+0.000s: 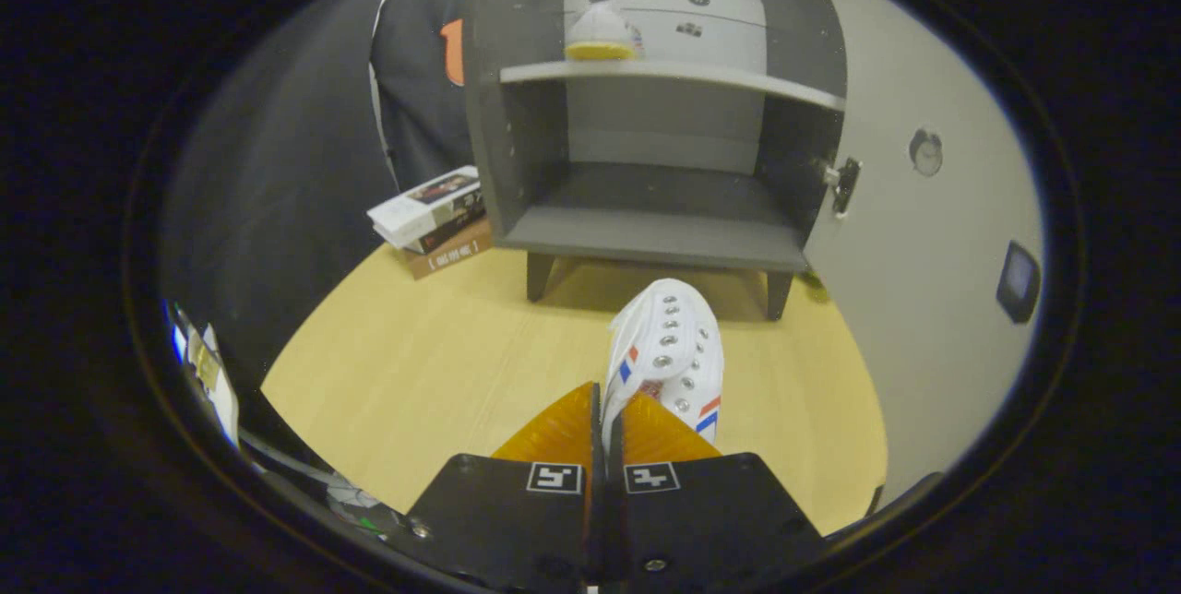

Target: Open the shoe cabinet door, grab the shoes and put them into the shoe cabinet, then close the shoe cabinet door.

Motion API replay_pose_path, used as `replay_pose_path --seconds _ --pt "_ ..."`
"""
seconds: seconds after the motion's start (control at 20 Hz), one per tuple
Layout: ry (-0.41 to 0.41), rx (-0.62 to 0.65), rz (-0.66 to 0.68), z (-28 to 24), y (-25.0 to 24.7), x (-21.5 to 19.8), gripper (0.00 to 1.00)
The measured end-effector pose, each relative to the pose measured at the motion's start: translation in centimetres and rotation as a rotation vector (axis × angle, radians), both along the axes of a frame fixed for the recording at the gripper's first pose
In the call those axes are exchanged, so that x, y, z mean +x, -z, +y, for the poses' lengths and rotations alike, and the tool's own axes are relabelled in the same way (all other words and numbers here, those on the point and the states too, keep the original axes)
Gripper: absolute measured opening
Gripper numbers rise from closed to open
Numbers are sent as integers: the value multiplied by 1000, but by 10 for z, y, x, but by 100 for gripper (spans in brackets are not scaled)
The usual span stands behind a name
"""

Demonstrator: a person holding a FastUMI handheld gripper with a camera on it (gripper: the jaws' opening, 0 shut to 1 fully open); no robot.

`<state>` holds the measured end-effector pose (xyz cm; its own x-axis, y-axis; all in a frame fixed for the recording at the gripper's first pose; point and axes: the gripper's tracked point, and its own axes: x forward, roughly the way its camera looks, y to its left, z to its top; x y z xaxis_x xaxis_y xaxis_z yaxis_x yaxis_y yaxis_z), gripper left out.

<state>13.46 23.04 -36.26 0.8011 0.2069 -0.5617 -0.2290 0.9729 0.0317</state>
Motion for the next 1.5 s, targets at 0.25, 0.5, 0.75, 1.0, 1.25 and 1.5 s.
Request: replay_pose_path --seconds 0.25,0.5,0.75,1.0,1.25,1.5 --pt "28 -20 -161 -31 -126 30 4" --pt "38 -23 -247 -34 -198 72 3" --pt "31 -44 -269 -18 -218 147 4" --pt "13 -101 -278 -2 -222 214 4" --pt "23 -111 -244 -3 -211 263 3" --pt "21 -70 -202 6 -198 276 4"
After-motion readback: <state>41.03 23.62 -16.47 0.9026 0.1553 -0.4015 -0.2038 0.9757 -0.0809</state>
